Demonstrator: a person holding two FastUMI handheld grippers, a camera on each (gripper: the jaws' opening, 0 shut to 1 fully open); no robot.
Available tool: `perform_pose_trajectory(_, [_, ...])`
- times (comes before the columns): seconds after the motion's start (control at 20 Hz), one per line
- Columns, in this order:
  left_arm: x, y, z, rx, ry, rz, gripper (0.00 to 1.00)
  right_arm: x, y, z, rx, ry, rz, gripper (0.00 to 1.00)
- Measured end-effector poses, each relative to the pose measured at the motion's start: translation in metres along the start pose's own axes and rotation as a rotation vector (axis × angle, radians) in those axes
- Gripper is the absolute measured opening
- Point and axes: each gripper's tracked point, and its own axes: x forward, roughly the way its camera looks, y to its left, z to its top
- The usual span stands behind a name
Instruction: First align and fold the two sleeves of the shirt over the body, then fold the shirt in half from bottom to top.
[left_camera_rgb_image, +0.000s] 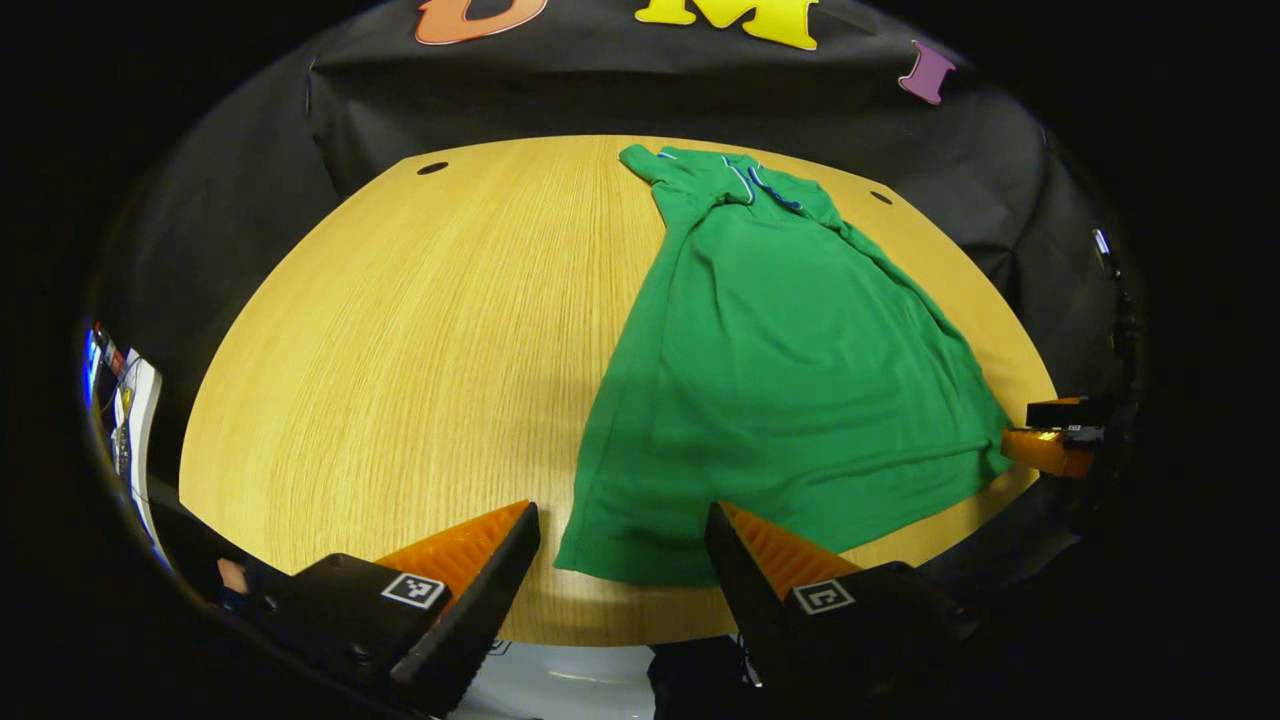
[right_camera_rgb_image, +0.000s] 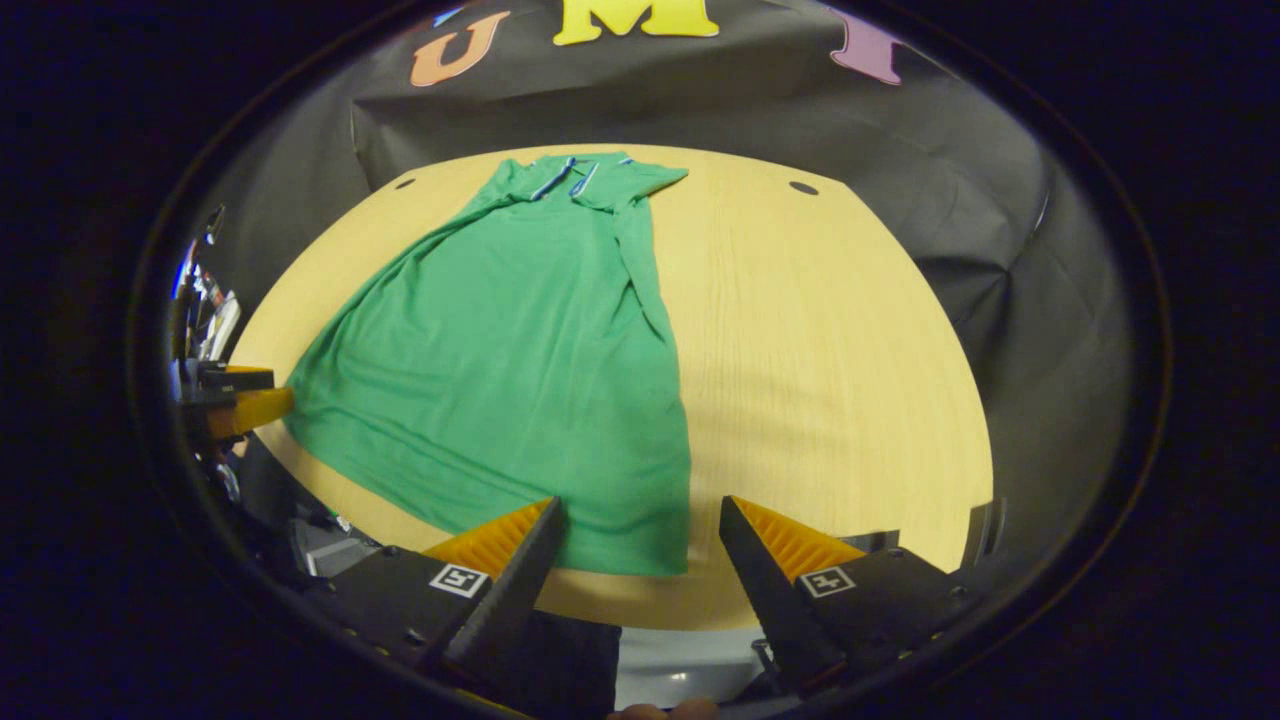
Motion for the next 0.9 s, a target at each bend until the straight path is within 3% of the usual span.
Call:
perform_pose_trajectory(0.2, [0.000, 0.000, -0.005, -0.013, 0.024, 0.006, 1.00, 0.010, 0.003, -0.001, -0.008, 0.014, 0.014, 0.99])
perform_pose_trajectory(0.35, [0.002, 0.000, -0.007, -0.019, 0.035, 0.008, 1.00, 0.011, 0.010, -0.005, 0.034, 0.041, 0.052, 0.94])
perform_pose_trajectory(0.4, [0.001, -0.002, -0.009, -0.021, 0.040, 0.007, 1.00, 0.012, 0.010, -0.003, 0.036, 0.034, 0.053, 0.80])
perform_pose_trajectory(0.45, [0.001, -0.004, -0.009, -0.024, 0.043, 0.003, 0.99, 0.011, 0.012, -0.004, 0.025, 0.050, 0.062, 0.74])
perform_pose_trajectory(0.5, [0.001, -0.005, -0.009, -0.030, 0.045, -0.002, 0.94, 0.011, 0.017, -0.003, 0.020, 0.047, 0.072, 0.60])
perform_pose_trajectory(0.6, [0.001, -0.010, -0.010, -0.054, 0.046, -0.011, 0.63, 0.011, 0.025, -0.002, 0.031, 0.054, 0.103, 0.28])
perform_pose_trajectory(0.65, [0.001, -0.012, -0.010, -0.061, 0.050, -0.015, 0.36, 0.012, 0.027, -0.002, 0.046, 0.060, 0.104, 0.19])
perform_pose_trajectory(0.7, [0.001, -0.014, -0.010, -0.064, 0.050, -0.023, 0.29, 0.011, 0.026, -0.001, 0.053, 0.062, 0.113, 0.05])
perform_pose_trajectory(0.75, [0.001, -0.016, -0.009, -0.061, 0.050, -0.036, 0.18, 0.011, 0.027, -0.002, 0.071, 0.059, 0.114, 0.05])
perform_pose_trajectory(0.8, [0.000, -0.020, -0.010, -0.068, 0.055, -0.058, 0.16, 0.010, 0.026, 0.001, 0.079, 0.064, 0.117, 0.00])
perform_pose_trajectory(0.9, [-0.003, -0.023, -0.003, -0.071, 0.034, -0.077, 0.12, 0.005, 0.026, 0.009, 0.083, 0.041, 0.123, 0.00])
